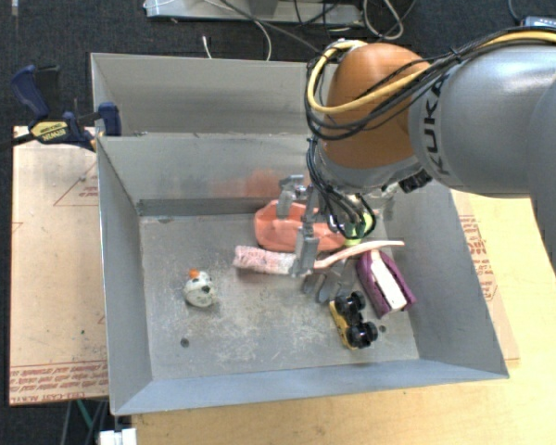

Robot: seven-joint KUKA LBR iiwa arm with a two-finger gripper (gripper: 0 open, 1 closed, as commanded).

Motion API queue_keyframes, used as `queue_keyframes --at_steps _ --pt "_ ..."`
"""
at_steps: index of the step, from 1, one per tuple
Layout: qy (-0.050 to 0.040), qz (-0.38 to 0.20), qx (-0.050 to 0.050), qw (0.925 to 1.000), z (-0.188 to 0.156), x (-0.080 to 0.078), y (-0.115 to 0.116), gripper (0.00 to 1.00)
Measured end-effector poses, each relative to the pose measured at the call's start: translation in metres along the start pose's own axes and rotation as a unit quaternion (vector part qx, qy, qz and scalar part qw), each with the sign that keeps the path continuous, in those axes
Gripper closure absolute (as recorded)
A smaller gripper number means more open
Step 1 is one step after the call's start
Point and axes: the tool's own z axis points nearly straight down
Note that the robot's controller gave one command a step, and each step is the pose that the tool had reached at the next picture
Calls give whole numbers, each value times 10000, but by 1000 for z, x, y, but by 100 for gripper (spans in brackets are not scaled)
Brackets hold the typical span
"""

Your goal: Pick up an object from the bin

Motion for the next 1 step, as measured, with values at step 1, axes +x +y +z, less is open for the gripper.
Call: queue_keyframes --at_steps 1 --pt "-86 215 -9 9997 5 -22 -2 0"
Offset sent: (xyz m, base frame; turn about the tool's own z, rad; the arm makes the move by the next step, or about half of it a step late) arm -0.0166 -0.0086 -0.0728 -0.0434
